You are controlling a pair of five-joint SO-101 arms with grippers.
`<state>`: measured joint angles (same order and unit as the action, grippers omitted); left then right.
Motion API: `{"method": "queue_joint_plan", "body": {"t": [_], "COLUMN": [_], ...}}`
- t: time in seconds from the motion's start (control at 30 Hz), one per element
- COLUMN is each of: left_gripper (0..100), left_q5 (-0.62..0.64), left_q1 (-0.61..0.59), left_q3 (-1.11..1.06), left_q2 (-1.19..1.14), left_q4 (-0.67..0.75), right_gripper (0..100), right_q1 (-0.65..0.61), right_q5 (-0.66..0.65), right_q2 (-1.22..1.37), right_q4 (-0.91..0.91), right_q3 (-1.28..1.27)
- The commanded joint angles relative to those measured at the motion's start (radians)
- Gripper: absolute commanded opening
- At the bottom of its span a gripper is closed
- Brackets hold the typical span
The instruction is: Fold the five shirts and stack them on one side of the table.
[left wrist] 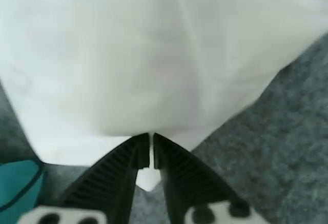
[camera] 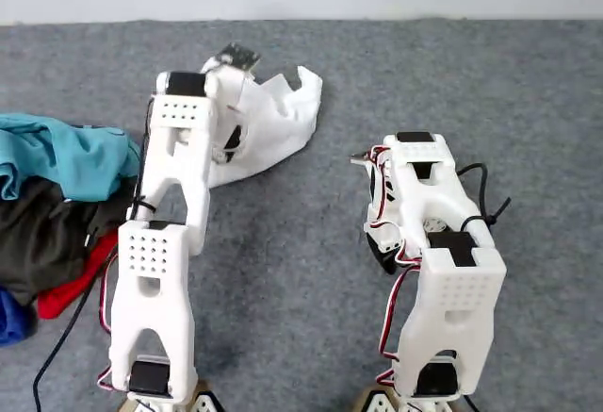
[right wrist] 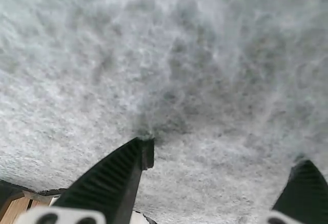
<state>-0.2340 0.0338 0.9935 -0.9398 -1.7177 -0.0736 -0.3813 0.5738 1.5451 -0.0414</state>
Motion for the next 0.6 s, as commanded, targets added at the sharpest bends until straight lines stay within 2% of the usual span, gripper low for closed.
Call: {"method": "queue_joint_plan", "body": {"t": [0.0,0.17,0.3,0.37,0.47,0.57], "left_gripper": [1,1,1,1,2,10], "left_q5": [0.012,0.005,-0.057,-0.06,-0.057,-0.057], "left_q1": [0.011,0.098,0.183,0.189,0.137,0.103], "left_q3": [0.059,-0.054,-0.223,-0.34,-0.524,-0.65], "left_q2": [0.138,0.451,0.69,0.743,0.727,0.663], "left_q4": [-0.041,-0.04,-0.026,0.037,0.221,0.342], "right_gripper": [39.8,39.8,39.8,39.8,39.8,39.8], "right_q1": [0.004,0.004,0.004,0.004,0.004,0.004], "right_q5": [0.0,0.0,0.0,0.0,0.0,0.0], "right_q2": [0.013,0.013,0.013,0.013,0.013,0.013], "right_q4": [-0.044,-0.044,-0.044,-0.044,-0.044,-0.044], "right_q3": [-0.02,-0.02,-0.02,-0.02,-0.02,-0.02]}}
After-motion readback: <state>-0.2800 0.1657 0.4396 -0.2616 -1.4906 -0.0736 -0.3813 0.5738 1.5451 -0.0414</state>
